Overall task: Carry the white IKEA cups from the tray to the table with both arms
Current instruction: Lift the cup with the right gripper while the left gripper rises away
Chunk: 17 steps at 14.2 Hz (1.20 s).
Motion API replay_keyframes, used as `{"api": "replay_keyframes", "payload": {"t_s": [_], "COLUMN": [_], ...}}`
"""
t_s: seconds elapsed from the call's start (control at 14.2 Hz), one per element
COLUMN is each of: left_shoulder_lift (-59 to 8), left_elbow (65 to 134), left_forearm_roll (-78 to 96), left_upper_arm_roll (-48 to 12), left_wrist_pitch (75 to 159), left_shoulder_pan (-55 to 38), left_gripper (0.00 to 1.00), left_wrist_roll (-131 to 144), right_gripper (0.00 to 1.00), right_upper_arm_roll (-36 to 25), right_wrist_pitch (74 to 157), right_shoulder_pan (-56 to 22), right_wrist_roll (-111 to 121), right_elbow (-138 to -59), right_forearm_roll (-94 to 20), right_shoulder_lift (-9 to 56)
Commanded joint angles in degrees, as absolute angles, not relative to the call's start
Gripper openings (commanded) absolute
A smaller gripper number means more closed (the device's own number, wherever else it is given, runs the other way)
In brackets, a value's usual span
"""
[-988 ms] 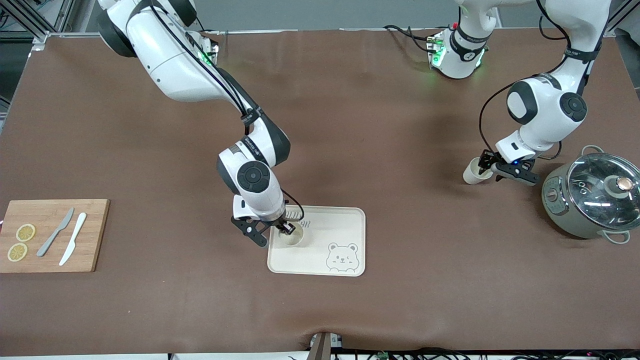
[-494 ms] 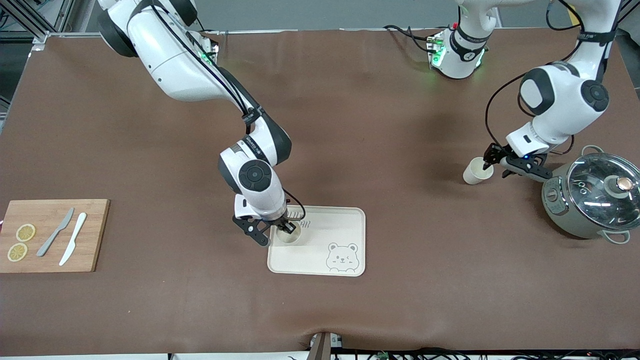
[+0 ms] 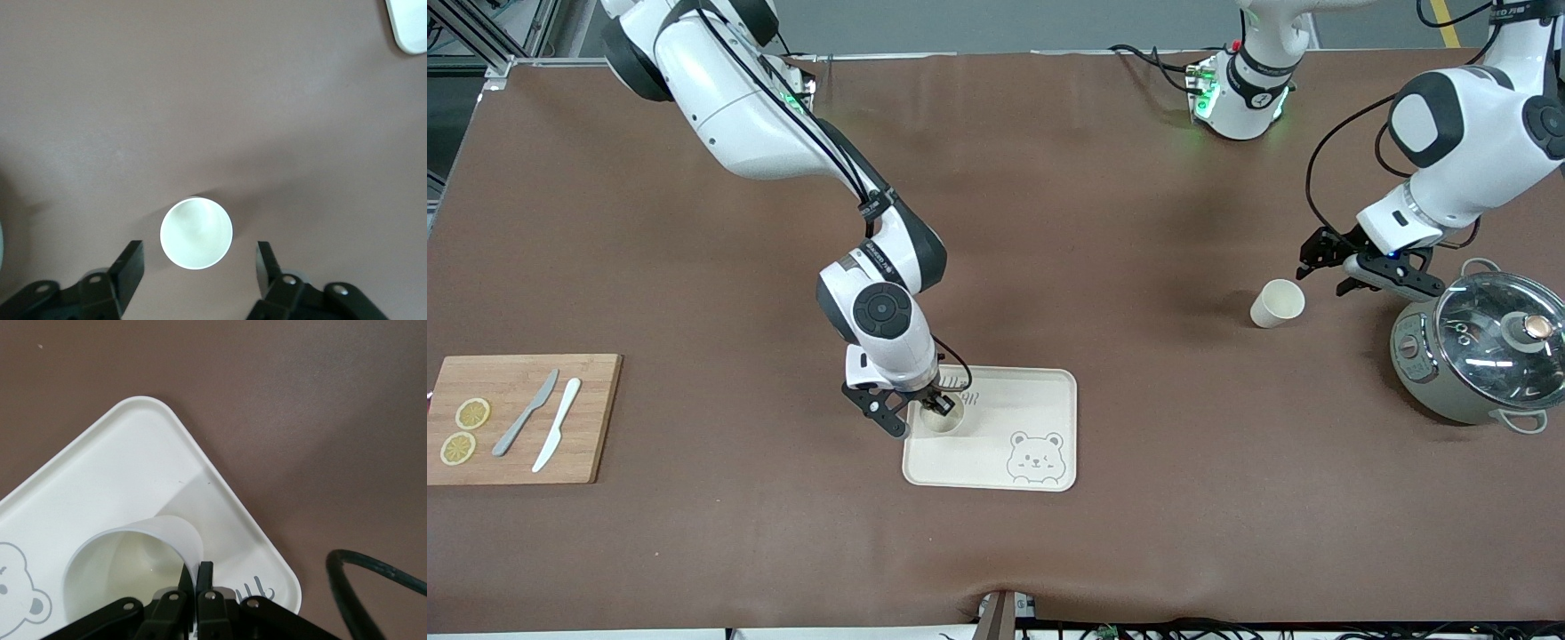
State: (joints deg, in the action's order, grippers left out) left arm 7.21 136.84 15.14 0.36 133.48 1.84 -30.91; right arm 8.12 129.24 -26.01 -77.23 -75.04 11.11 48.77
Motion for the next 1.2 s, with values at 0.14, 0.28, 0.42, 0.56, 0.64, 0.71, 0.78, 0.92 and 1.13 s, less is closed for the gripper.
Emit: {"api": "replay_keyframes", "payload": {"t_s": [0.14,0.28,0.42,0.56,0.64,0.71,0.78,0.92,1.13], "left_shoulder_lift": [6.60,5.10,3.43,1.50,0.54,-0.08,-0.87,-2.45,-4.91], "left_elbow": [132.38,129.48,127.19,124.21,122.45,121.21,119.98,117.26,113.21], "left_forearm_roll": [15.65,15.64,15.64,11.45,8.82,7.57,7.47,7.47,7.30], "left_upper_arm_roll": [0.26,0.26,0.26,0.26,0.18,0.18,0.18,0.18,0.00], "left_wrist_pitch": [132.19,131.49,131.40,131.40,131.31,131.31,131.31,131.31,131.22], "left_shoulder_pan": [2.99,3.78,3.78,3.87,3.78,3.69,3.69,3.34,2.73], "left_gripper": [1.00,1.00,1.00,1.00,1.00,1.00,1.00,1.00,1.00], "left_wrist_roll": [-28.66,-28.22,-26.90,-23.84,-21.47,-20.31,-19.95,-18.91,-15.91], "right_gripper": [0.00,0.00,0.00,0.00,0.00,0.00,0.00,0.00,0.00], "right_upper_arm_roll": [7.91,8.26,8.70,8.70,8.70,8.70,8.61,8.61,8.61], "right_wrist_pitch": [124.82,122.01,117.71,113.05,110.59,108.13,105.32,100.83,99.67], "right_shoulder_pan": [-26.63,-26.46,-26.28,-25.67,-25.06,-24.18,-23.39,-20.49,-16.01], "right_wrist_roll": [-78.14,-77.52,-74.20,-69.55,-66.39,-61.83,-57.00,-50.22,-40.81], "right_elbow": [-73.30,-73.21,-72.95,-73.04,-73.12,-73.56,-73.65,-73.83,-80.48], "right_forearm_roll": [12.66,12.22,11.95,11.34,10.47,9.50,8.80,7.30,6.86], "right_shoulder_lift": [47.55,46.50,42.65,38.69,36.76,34.48,32.37,29.11,22.61]}}
